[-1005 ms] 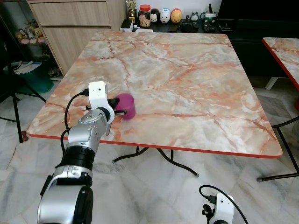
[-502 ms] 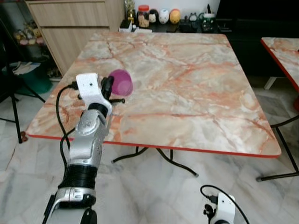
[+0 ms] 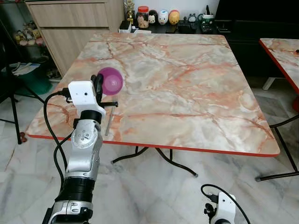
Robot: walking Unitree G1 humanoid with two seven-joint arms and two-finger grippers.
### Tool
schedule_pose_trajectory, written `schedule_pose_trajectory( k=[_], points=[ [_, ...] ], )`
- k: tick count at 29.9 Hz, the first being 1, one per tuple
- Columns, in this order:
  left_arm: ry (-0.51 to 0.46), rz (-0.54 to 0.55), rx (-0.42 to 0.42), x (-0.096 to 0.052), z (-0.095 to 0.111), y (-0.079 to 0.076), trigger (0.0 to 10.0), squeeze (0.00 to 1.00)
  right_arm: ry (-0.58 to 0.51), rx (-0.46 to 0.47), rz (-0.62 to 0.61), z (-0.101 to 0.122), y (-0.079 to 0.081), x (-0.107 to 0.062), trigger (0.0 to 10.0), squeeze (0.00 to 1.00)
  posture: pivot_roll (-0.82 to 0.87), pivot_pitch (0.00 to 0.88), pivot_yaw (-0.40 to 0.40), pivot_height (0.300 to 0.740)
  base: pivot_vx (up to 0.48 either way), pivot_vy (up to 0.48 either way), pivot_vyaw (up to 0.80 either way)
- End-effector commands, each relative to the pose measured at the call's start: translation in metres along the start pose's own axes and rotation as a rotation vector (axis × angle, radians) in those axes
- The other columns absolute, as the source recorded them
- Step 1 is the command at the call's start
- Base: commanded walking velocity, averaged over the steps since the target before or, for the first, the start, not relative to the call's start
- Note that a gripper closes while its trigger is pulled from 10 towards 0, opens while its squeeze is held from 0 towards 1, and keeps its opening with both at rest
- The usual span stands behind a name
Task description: Setting the table
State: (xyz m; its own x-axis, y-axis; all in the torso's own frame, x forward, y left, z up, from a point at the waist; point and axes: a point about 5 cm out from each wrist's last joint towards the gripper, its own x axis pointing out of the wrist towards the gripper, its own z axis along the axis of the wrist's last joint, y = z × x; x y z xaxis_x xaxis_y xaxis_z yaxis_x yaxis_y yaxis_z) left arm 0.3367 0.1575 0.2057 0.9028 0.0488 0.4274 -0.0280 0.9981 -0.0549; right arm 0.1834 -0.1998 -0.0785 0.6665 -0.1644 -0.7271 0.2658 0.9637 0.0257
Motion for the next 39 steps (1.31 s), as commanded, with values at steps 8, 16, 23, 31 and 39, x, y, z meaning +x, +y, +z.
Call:
schedule_pose_trajectory(
  k=[8, 16, 23, 31, 39],
  points=[
    [-0.004, -0.039, 0.071, -0.006, -0.01, -0.002, 10.0, 0.0, 0.01, -0.006, -0.002, -0.003, -0.003, -0.001, 10.0, 0.0, 0.04, 0.057, -0.008, 0.74, 0.0, 0.0, 0.0],
    [-0.012, -0.057, 0.124, -0.008, -0.009, 0.004, 10.0, 0.0, 0.016, -0.013, -0.005, -0.004, -0.005, -0.001, 10.0, 0.0, 0.04, 0.059, -0.011, 0.74, 0.0, 0.0, 0.0],
    [-0.01, -0.106, 0.173, -0.011, -0.01, 0.006, 10.0, 0.0, 0.022, -0.016, -0.003, -0.005, -0.005, -0.002, 10.0, 0.0, 0.04, 0.052, -0.005, 0.74, 0.0, 0.0, 0.0],
    [-0.022, -0.108, 0.175, -0.007, -0.008, 0.003, 10.0, 0.0, 0.018, -0.011, 0.0, -0.005, -0.003, -0.001, 10.0, 0.0, 0.04, 0.039, 0.0, 0.74, 0.0, 0.0, 0.0],
    [-0.008, -0.09, 0.168, -0.008, -0.01, 0.007, 10.0, 0.0, 0.01, 0.028, -0.018, -0.004, -0.006, -0.001, 10.0, 0.0, 0.04, 0.027, 0.004, 0.74, 0.0, -0.244, 0.0]
  ],
)
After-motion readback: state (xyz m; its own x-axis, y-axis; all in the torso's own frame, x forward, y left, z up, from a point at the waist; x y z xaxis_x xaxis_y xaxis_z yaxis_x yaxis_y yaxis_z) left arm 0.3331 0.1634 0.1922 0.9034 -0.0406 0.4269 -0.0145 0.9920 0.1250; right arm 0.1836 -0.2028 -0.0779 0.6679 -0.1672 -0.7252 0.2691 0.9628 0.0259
